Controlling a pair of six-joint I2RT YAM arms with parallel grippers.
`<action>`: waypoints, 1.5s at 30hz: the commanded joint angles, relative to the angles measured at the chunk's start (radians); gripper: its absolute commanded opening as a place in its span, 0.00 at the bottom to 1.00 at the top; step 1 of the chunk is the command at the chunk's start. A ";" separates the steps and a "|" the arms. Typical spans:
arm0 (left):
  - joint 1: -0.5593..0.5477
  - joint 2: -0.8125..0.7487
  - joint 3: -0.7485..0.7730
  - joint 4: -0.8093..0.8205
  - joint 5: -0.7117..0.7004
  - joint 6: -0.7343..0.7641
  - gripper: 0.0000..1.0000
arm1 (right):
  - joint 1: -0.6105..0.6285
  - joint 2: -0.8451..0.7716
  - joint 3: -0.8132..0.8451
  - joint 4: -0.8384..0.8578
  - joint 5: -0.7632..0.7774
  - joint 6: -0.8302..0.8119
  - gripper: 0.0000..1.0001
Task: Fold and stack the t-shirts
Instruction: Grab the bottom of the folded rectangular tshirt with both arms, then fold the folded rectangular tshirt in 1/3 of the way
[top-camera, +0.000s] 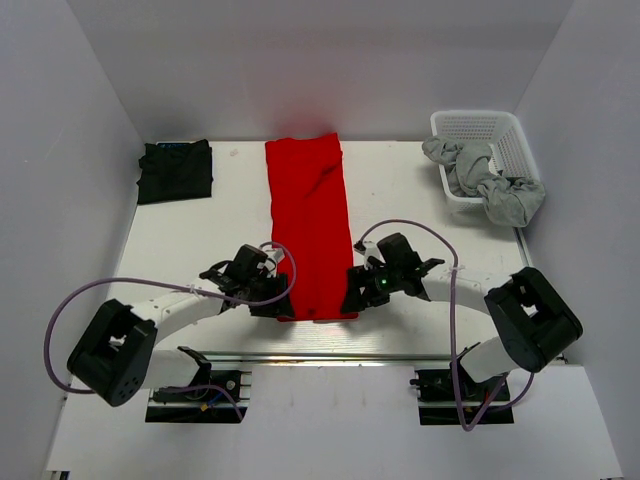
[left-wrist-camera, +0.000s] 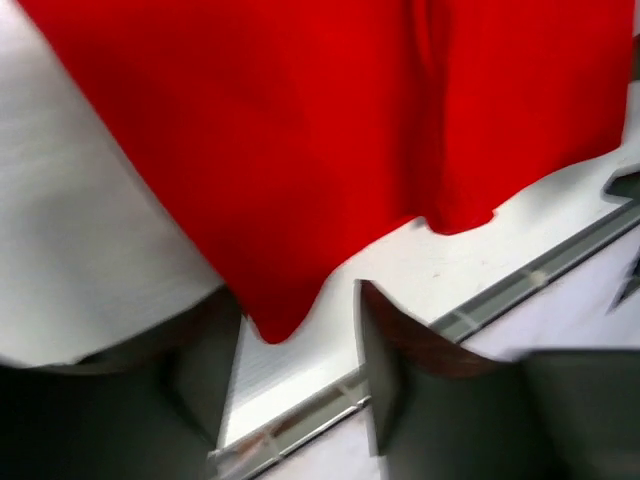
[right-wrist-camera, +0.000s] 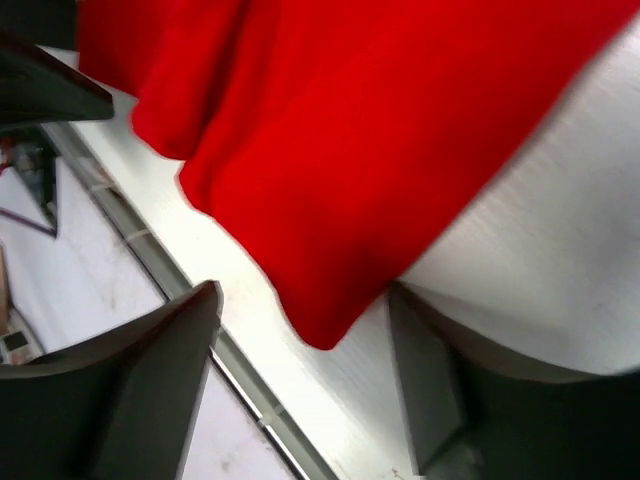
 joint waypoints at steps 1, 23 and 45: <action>-0.013 0.051 -0.003 -0.029 -0.039 0.041 0.55 | -0.004 0.034 -0.008 -0.013 0.020 0.002 0.70; -0.013 -0.145 0.008 0.031 0.019 0.032 0.00 | -0.001 -0.091 0.037 -0.052 0.072 -0.011 0.00; 0.082 0.190 0.515 -0.027 -0.385 0.006 0.00 | -0.096 0.223 0.599 -0.184 0.370 0.060 0.00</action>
